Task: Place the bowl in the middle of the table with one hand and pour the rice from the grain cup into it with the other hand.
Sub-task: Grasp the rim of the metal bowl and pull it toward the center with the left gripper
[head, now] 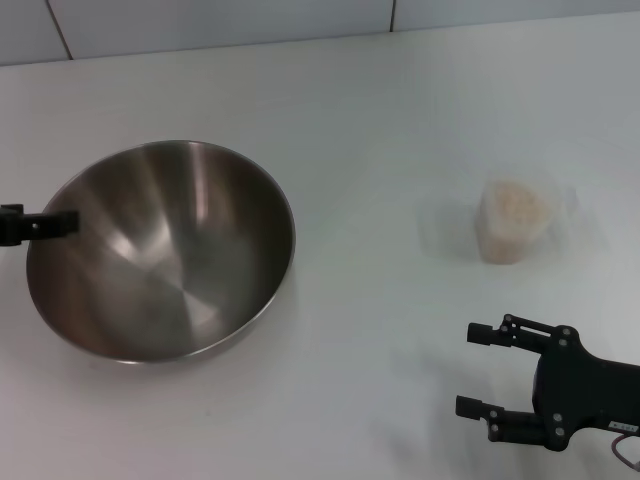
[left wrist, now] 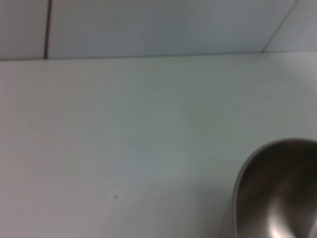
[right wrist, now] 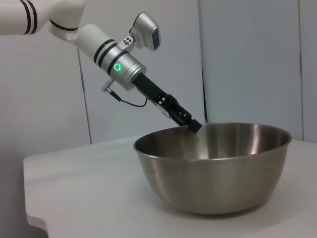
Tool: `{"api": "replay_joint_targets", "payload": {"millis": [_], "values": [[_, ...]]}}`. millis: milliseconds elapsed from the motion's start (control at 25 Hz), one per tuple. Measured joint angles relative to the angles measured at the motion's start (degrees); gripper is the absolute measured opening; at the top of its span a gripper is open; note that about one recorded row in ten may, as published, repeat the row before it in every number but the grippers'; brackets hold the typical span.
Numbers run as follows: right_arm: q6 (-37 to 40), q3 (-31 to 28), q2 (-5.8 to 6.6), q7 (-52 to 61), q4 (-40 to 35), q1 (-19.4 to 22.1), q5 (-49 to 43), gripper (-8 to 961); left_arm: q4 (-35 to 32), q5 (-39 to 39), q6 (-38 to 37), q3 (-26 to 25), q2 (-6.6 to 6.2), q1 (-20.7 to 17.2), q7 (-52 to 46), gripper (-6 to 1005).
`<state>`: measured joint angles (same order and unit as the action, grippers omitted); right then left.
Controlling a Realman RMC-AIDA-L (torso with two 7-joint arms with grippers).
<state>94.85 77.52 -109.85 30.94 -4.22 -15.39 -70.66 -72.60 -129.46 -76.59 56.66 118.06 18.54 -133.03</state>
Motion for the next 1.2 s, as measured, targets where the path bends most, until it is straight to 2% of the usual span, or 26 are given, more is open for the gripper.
{"api": "replay_joint_targets", "payload": {"millis": [800, 1120, 1200], "values": [[-1.0, 0.0, -0.17, -0.2, 0.0, 0.0, -0.1, 743, 3.1, 0.0, 0.3, 2.7, 0.17, 1.0, 1.8, 777], [-1.1, 0.0, -0.18, -0.3, 0.0, -0.1, -0.1, 739, 3.3, -0.1, 0.0, 2.5, 0.12, 1.8, 1.9, 347], [-1.1, 0.0, -0.18, -0.3, 0.0, -0.1, -0.1, 739, 3.3, -0.1, 0.0, 2.6, 0.09, 1.9, 1.8, 281]]}}
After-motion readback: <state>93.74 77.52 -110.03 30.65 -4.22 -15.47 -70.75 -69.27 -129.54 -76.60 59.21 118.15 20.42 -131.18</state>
